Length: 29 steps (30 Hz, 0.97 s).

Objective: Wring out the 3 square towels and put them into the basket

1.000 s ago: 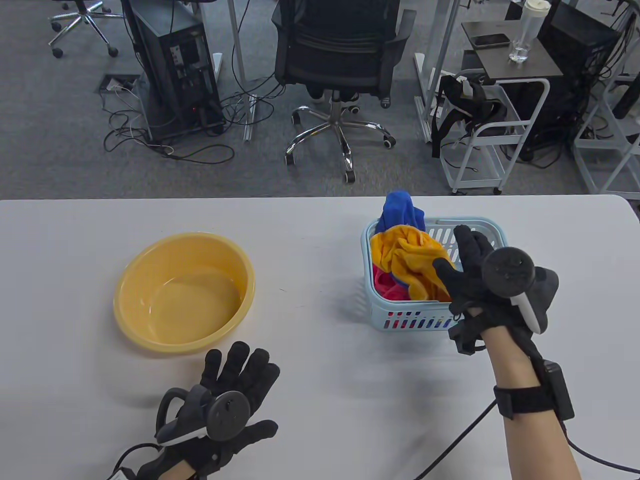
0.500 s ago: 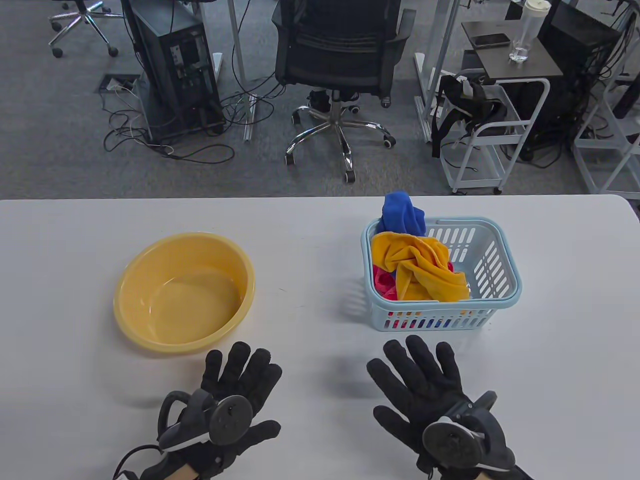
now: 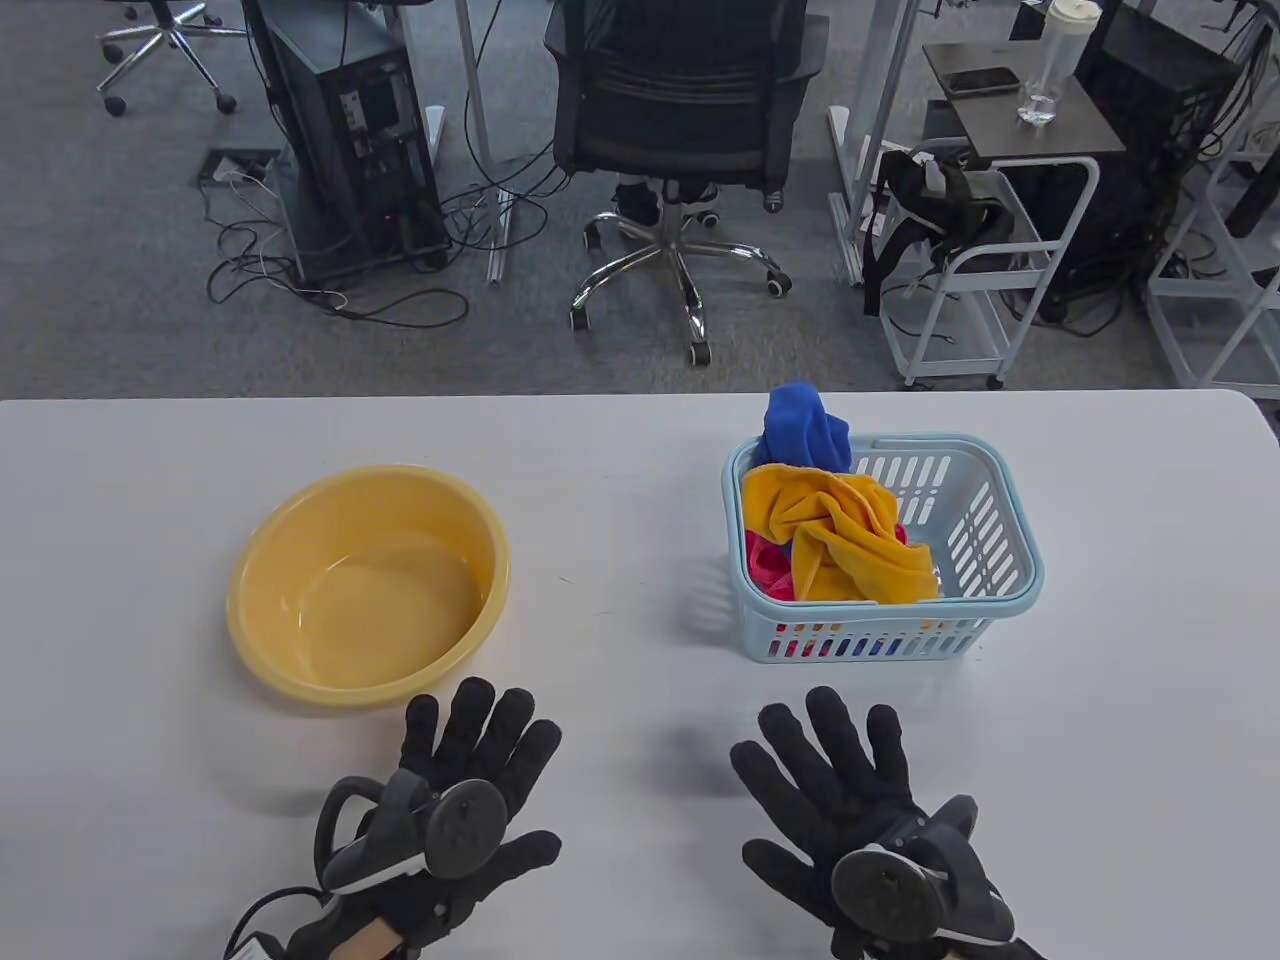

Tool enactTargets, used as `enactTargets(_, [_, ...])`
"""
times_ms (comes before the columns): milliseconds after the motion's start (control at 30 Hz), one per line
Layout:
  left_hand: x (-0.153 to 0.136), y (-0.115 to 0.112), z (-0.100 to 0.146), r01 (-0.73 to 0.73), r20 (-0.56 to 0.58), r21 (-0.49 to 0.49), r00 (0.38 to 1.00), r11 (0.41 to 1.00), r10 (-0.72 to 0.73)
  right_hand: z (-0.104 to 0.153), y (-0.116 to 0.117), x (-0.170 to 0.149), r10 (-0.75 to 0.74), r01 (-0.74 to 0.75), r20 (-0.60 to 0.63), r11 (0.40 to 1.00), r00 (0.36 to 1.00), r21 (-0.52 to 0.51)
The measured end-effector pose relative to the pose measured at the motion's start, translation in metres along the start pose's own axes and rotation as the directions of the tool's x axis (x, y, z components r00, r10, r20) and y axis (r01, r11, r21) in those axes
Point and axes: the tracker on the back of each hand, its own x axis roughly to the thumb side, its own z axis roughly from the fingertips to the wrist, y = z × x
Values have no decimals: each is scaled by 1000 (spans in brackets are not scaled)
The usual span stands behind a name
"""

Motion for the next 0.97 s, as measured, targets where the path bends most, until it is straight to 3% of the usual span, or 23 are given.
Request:
enactTargets(567, [5, -11, -6, 48, 7, -60, 999, 997, -48, -4, 5, 1, -30, 30, 27, 1000, 999, 7])
enactTargets(967, [5, -10, -5, 57, -9, -41, 998, 997, -58, -2, 5, 0, -44, 44, 16, 999, 999, -2])
